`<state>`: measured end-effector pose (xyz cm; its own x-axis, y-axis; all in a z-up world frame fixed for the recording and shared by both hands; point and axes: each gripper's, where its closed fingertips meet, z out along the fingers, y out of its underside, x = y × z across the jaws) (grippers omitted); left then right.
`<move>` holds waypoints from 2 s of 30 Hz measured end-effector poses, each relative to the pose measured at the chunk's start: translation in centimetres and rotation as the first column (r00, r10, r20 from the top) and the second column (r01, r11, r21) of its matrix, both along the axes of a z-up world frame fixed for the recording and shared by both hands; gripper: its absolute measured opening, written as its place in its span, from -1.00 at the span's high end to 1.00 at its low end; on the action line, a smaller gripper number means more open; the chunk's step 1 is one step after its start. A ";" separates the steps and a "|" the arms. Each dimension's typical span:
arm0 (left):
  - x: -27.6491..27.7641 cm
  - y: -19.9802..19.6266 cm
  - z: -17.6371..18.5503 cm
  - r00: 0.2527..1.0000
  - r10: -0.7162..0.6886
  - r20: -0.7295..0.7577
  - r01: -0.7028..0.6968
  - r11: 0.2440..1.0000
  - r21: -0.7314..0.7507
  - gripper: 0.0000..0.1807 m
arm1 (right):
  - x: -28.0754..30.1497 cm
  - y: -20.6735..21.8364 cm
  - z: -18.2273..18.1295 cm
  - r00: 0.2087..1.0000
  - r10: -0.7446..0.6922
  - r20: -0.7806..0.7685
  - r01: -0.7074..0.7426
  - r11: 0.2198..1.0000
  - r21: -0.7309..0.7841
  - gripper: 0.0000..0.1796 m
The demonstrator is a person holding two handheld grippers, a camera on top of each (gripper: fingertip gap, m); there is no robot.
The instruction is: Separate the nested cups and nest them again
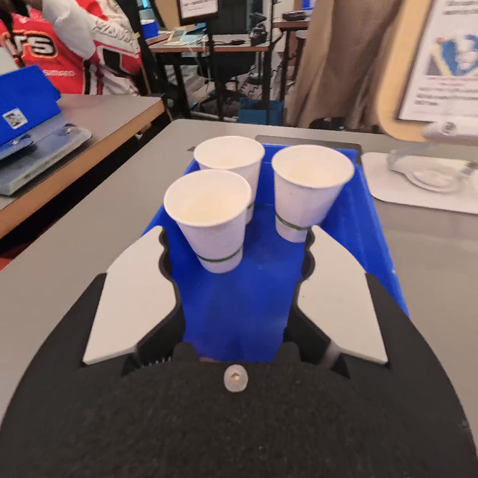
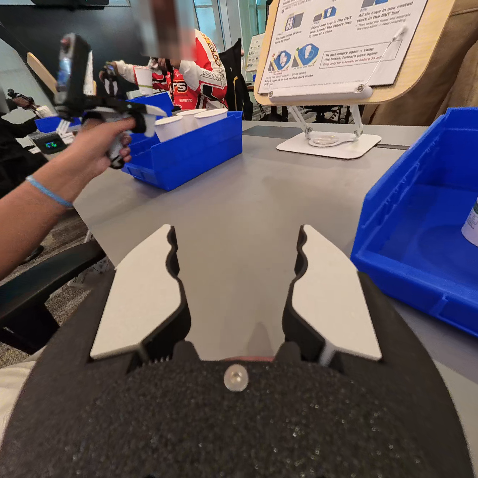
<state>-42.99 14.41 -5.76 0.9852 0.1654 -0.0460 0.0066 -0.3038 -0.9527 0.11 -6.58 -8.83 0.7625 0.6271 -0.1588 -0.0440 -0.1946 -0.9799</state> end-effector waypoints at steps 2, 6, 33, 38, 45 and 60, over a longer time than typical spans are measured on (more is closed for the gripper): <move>-1.5 1.9 -0.3 0.997 0.078 0.009 -0.078 0.997 -0.024 -0.13 | -0.2 -0.2 0.2 1.000 0.010 0.001 -0.010 1.000 0.003 0.02; -2.8 4.3 -2.3 0.977 0.185 0.104 -0.177 0.981 -0.083 -0.15 | -0.8 -0.5 0.0 0.999 0.032 0.010 -0.032 0.999 0.000 0.02; 0.8 -4.7 2.1 0.940 -0.311 0.137 0.312 0.950 0.012 0.03 | 1.1 0.0 1.2 0.999 0.028 -0.023 -0.027 0.999 0.038 0.06; 7.8 -10.7 4.9 0.657 -0.724 0.208 0.729 0.681 0.066 0.04 | -2.0 0.3 2.3 0.979 0.201 -0.018 -0.199 0.977 0.078 0.04; 21.0 -18.1 5.7 0.014 -0.977 0.212 1.000 0.014 -0.004 0.04 | -10.5 -0.5 8.1 0.794 0.605 0.060 -0.608 0.787 0.107 -0.05; 30.3 -20.3 2.2 -0.258 -0.951 0.170 0.928 -0.293 -0.232 0.03 | -13.2 1.5 5.8 0.630 0.646 0.430 -0.677 0.729 -0.102 -0.07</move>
